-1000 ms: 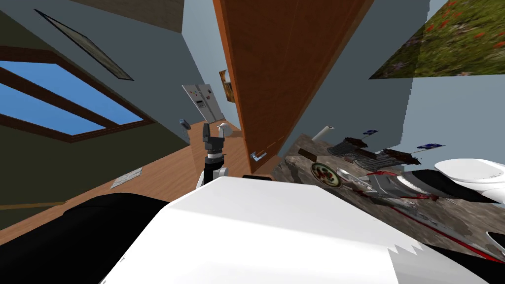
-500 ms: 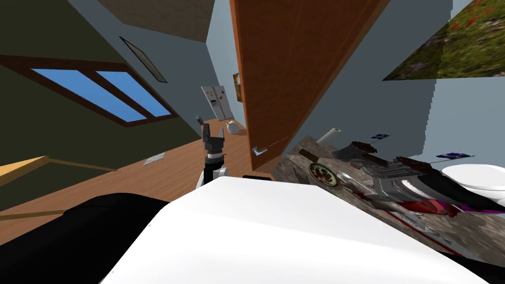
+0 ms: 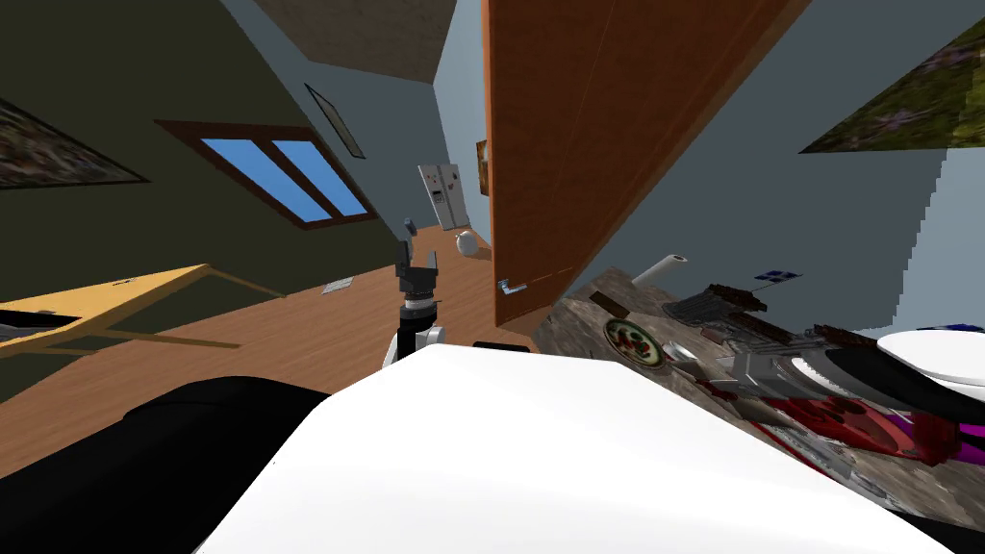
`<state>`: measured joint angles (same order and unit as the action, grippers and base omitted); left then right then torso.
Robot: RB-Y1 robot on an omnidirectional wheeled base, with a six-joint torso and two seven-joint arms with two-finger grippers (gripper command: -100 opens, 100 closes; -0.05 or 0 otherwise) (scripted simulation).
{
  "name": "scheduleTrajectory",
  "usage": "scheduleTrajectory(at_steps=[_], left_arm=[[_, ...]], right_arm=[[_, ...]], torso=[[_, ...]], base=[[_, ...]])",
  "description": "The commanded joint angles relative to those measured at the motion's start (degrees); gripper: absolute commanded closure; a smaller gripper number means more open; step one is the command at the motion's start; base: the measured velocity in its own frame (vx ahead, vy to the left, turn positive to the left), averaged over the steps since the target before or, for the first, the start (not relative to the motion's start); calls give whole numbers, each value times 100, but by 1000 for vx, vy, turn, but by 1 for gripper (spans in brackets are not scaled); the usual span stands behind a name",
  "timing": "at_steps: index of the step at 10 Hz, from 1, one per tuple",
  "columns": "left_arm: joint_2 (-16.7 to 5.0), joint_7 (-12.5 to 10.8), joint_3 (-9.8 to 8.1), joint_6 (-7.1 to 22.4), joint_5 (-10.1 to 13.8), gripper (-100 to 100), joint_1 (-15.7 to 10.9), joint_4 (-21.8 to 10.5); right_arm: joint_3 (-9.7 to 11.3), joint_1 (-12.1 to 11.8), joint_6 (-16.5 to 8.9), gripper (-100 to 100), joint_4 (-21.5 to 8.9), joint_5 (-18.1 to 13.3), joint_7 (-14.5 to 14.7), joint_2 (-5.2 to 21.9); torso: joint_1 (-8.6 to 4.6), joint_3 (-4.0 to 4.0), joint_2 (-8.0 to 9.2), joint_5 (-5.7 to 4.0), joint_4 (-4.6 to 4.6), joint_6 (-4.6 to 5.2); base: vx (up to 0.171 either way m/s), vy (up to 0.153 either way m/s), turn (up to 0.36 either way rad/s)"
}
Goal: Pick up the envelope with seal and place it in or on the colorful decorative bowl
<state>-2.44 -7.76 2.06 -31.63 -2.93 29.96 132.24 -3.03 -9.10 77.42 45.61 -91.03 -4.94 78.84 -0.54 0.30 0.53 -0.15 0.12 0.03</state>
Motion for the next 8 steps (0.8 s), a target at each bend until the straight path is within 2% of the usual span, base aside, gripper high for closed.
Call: scheduleTrajectory(at_steps=[1, 2, 3, 4, 5, 6, 7, 8], left_arm=[[0, 0, 0, 0, 0, 0, 0, 0], [0, 0, 0, 0, 0, 0, 0, 0], [0, 0, 0, 0, 0, 0, 1, 0], [0, 0, -1, 0, 0, 0, 3, 0], [0, 0, 0, 0, 0, 0, 0, 0], [0, 0, -1, 0, 0, 0, 0, 0], [0, 0, -1, 0, 0, 0, 2, 0], [0, 0, -1, 0, 0, 0, 3, 0]], right_arm=[[-22, -268, -112, -100, 77, 126, -286, 28], [-22, -268, -112, -100, 77, 126, -449, 28], [-22, -268, -112, -100, 77, 126, -463, 28], [-80, -514, -316, -100, 270, 404, -679, 96], [-80, -655, -316, -100, 270, 404, -830, 96], [-80, -699, -316, -100, 270, 404, -973, 96], [-80, -699, -316, -100, 270, 404, -1024, 96], [-137, -953, -520, -100, 464, 681, -1246, 164]], torso=[[0, 0, 0, 0, 0, 0], [-6, 12, 17, -2, 6, 2], [-5, 0, -7, -2, 2, 6], [3, -18, -38, -1, -5, 10], [-6, -7, -13, -1, -3, -2], [-14, 6, 6, -4, 3, 4], [-5, -1, -7, -3, 2, 9], [8, -16, -34, 0, -4, 12]], base=[[-239, -85, 428], [-125, -63, 290], [-26, -30, 52], [-160, -65, 324], [-221, -89, 424], [-142, -44, 247], [-48, 4, 38], [-194, 6, 351]])
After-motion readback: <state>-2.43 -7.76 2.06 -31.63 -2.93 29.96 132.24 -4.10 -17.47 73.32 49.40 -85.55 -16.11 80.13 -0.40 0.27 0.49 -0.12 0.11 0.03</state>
